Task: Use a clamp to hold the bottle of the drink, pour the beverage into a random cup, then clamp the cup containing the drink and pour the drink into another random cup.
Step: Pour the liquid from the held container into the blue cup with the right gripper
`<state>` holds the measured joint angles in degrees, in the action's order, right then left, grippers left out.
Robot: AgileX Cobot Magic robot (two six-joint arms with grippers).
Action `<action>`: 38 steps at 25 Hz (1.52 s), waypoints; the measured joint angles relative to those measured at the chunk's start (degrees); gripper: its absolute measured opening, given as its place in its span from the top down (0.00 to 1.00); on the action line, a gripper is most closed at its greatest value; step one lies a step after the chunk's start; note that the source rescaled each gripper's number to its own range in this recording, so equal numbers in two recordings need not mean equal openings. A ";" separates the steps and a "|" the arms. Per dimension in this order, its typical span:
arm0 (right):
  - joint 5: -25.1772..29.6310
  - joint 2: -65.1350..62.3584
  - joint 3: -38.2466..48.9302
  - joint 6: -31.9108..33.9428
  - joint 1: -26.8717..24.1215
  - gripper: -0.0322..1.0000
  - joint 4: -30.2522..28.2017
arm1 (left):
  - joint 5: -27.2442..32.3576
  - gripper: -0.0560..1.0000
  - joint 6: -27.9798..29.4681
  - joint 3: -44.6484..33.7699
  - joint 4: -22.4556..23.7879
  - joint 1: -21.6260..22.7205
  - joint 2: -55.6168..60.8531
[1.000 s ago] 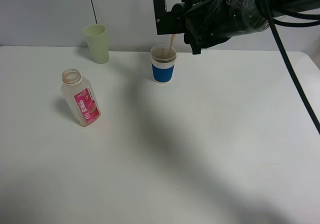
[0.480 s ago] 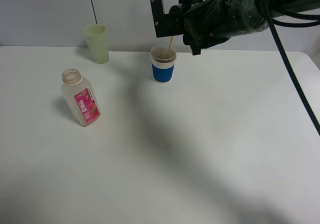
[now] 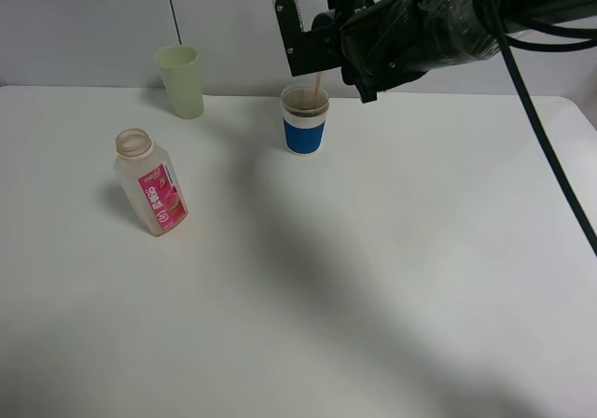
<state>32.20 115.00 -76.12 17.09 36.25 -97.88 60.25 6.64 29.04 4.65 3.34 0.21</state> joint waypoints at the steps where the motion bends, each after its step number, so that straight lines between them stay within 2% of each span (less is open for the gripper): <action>1: 0.06 0.00 0.00 0.00 0.00 0.97 0.00 | 0.00 0.00 0.00 0.00 0.00 0.00 0.00; 30: 4.35 0.00 -0.18 -10.38 0.00 0.97 0.00 | 0.00 0.00 0.00 0.00 0.00 0.00 0.00; 35: 4.40 0.00 -0.18 -10.17 0.00 0.97 0.00 | 0.00 0.00 0.00 0.00 0.00 0.00 0.00; 38: 4.40 0.00 -0.18 -3.84 0.00 0.97 0.00 | 0.00 0.00 0.00 0.00 0.00 0.00 0.00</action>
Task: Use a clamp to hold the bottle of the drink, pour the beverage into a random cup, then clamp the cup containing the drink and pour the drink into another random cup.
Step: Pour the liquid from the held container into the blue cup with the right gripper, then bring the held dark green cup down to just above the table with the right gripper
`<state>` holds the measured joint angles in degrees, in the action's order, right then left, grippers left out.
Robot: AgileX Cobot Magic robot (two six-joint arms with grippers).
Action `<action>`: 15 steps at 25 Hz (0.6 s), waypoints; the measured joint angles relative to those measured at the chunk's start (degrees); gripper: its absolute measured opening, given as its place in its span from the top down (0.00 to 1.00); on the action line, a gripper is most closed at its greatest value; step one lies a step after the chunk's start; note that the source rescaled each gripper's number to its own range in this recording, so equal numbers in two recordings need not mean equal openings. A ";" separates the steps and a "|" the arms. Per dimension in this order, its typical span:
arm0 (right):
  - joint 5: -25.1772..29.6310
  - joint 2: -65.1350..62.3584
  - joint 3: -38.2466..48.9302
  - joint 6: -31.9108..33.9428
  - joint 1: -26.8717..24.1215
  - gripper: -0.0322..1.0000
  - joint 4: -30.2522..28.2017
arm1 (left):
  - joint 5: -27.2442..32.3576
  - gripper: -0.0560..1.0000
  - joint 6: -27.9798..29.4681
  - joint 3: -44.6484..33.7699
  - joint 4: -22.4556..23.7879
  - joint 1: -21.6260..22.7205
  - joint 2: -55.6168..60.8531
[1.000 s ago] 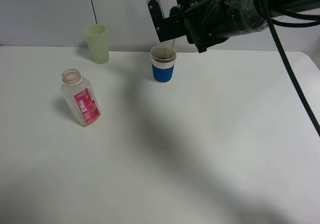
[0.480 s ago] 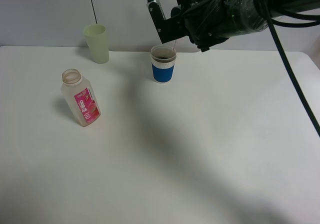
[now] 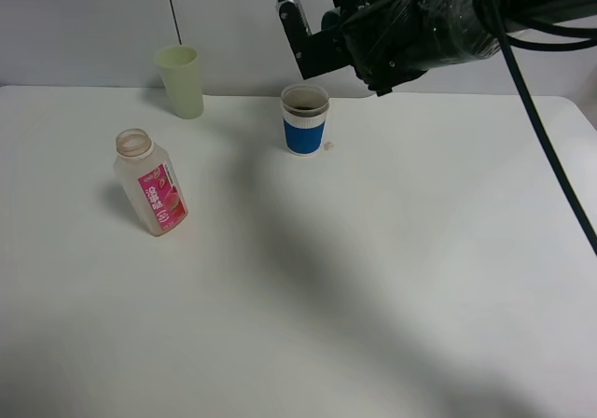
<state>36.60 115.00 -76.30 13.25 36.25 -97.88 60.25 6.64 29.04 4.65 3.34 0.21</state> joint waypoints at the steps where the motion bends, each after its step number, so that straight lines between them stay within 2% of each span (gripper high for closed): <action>1: 0.00 0.00 0.00 3.73 0.00 0.97 0.00 | 0.00 0.00 0.00 0.00 0.00 0.00 0.00; 7: 0.00 0.00 0.00 38.43 0.00 0.97 0.98 | 0.00 0.00 0.00 0.00 0.00 0.00 0.00; 9: -0.05 0.00 0.00 45.97 0.00 0.97 3.05 | 0.00 0.00 0.00 0.00 0.00 0.00 0.00; 12: -1.92 -0.42 0.00 51.69 0.00 0.97 7.11 | 0.00 0.00 0.00 0.00 0.00 0.00 0.00; 15: -5.11 -1.67 0.00 53.08 0.00 0.97 11.43 | 0.00 0.00 0.00 0.00 0.00 0.00 0.00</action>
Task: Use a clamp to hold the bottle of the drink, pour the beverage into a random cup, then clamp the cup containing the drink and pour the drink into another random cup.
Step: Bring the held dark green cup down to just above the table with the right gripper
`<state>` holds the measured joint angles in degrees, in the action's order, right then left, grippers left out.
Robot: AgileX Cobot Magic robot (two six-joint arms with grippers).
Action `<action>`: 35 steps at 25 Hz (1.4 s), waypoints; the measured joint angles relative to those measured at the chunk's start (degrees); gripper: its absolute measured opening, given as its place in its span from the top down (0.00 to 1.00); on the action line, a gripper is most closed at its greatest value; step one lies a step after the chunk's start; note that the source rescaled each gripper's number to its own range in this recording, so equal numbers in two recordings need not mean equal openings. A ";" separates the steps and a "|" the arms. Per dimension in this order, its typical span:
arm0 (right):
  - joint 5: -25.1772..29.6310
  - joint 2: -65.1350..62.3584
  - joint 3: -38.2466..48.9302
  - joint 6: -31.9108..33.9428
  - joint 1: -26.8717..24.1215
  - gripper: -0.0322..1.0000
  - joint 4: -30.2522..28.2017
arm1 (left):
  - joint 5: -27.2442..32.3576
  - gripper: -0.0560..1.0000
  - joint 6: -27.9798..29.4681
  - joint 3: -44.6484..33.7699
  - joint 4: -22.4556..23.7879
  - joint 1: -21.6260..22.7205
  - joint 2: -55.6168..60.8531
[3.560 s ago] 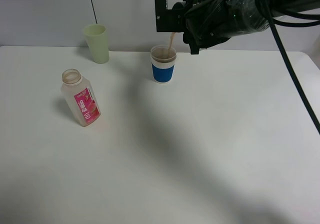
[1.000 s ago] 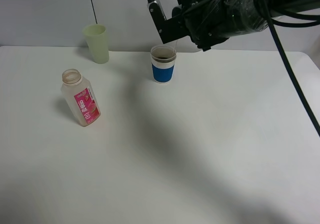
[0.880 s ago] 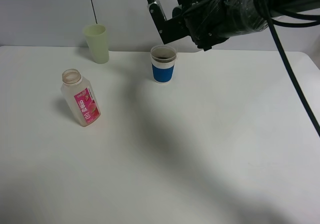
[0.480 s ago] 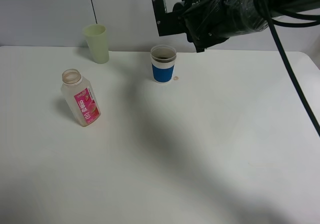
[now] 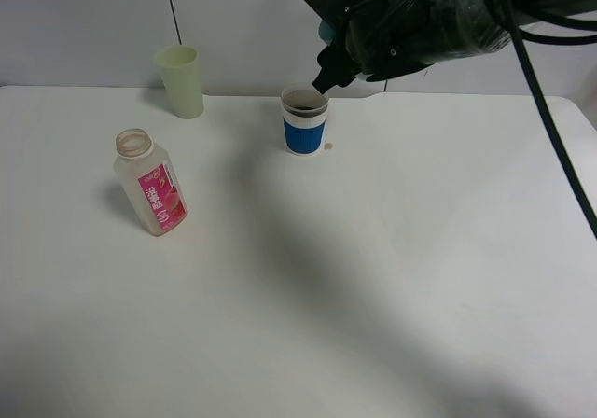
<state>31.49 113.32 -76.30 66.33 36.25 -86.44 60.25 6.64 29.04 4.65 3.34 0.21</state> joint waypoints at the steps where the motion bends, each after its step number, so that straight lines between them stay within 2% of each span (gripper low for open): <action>1: -0.83 -0.37 0.00 0.06 0.00 0.97 1.25 | 0.00 0.00 0.00 0.00 0.00 0.00 0.00; 4: -3.18 -1.64 0.00 -0.45 0.00 0.97 6.08 | 0.00 0.00 0.00 0.00 0.00 0.00 0.00; 8: -5.45 -3.38 0.00 -4.26 0.00 0.97 11.53 | 0.00 0.00 0.00 0.00 0.00 0.00 0.00; 12: -7.18 -5.41 0.00 -10.60 0.00 0.97 19.15 | 0.00 0.00 0.00 0.00 0.00 0.00 0.00; 15: -8.63 -6.87 0.00 -17.91 0.00 0.97 27.35 | 0.00 0.00 0.00 0.00 0.00 0.00 0.00; 19: -11.37 -9.12 0.00 -32.51 0.00 0.97 40.86 | 0.00 0.00 0.00 0.00 0.00 0.00 0.00; 25: -16.55 -12.12 0.00 -59.09 0.00 0.97 68.09 | 0.00 0.00 0.00 0.00 0.00 0.00 0.00; 31: -18.20 -12.62 0.90 -87.92 0.25 0.97 92.82 | 0.00 0.00 0.00 0.00 0.00 0.00 0.00; 35: -21.34 -13.17 6.53 -100.66 1.36 0.97 105.99 | 0.00 0.00 0.00 0.00 0.00 0.00 0.00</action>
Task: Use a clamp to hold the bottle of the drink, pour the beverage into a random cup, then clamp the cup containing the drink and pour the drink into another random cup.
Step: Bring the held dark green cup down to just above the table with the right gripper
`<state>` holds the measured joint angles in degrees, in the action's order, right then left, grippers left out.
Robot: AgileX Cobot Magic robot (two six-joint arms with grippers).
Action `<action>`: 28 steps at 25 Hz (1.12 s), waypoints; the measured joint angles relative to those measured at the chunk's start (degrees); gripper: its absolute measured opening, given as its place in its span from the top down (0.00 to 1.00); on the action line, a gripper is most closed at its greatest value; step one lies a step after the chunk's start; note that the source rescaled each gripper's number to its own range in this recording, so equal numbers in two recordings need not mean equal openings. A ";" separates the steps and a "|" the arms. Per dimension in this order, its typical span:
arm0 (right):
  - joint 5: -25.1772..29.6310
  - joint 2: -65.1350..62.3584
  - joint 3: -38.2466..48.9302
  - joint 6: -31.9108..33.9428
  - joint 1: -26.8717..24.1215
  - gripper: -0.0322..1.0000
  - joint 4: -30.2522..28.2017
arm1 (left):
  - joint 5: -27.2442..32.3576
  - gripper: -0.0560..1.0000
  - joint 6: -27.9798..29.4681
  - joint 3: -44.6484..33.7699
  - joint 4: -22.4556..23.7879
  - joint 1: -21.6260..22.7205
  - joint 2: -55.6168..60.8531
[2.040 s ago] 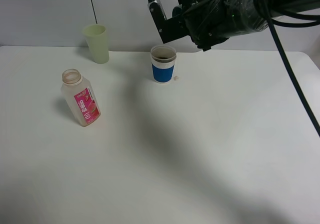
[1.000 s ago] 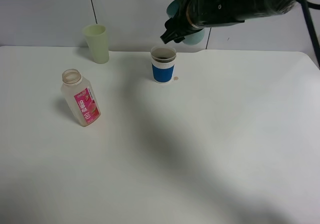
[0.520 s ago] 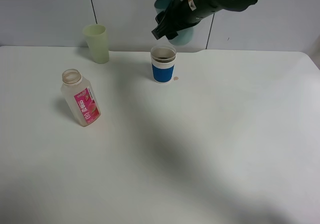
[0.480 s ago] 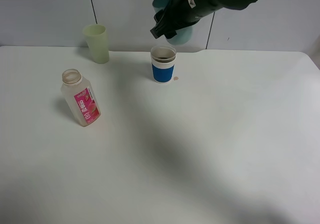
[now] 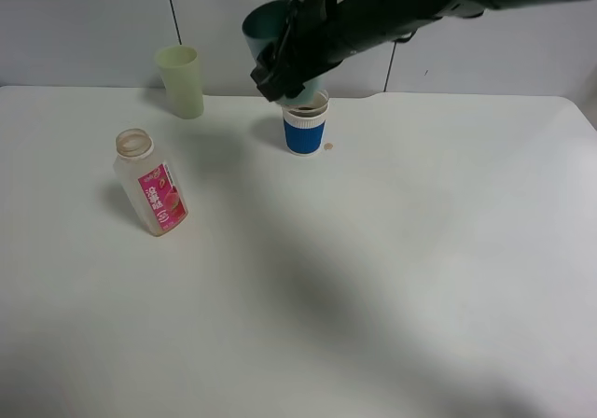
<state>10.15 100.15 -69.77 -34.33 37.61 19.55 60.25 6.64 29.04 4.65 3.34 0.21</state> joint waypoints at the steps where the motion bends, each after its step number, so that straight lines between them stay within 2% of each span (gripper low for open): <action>1: -1.14 -0.13 1.70 -1.63 0.12 0.97 1.96 | 0.00 0.00 0.00 0.00 0.00 0.00 0.00; 5: -8.27 -1.00 9.42 -4.08 0.37 0.97 6.30 | 0.00 0.00 0.00 0.00 0.00 0.00 0.00; 9: -16.37 -2.06 16.22 -1.36 1.21 0.97 4.04 | 0.00 0.00 0.00 0.00 0.00 0.00 0.00; 12: -21.75 -2.34 20.05 6.15 2.70 0.97 -2.66 | 0.00 0.00 0.00 0.00 0.00 0.00 0.00; 15: -28.14 -2.38 23.97 19.37 3.03 0.97 -11.95 | 0.00 0.00 0.00 0.00 0.00 0.00 0.00; 18: -39.13 -2.38 29.17 32.32 3.03 0.97 -21.85 | 0.00 0.00 0.00 0.00 0.00 0.00 0.00; 21: -50.38 -2.38 34.51 36.14 3.15 0.97 -27.06 | 0.00 0.00 0.00 0.00 0.00 0.00 0.00; 24: -56.50 -2.40 38.55 36.68 3.21 0.97 -26.72 | 0.00 0.00 0.00 0.00 0.00 0.00 0.00; 28: -58.58 -2.40 42.02 36.68 3.21 0.97 -22.92 | 0.00 0.00 0.00 0.00 0.00 0.00 0.00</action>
<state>-48.43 97.75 -27.74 2.35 40.83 -3.37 60.25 6.64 29.04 4.65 3.34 0.21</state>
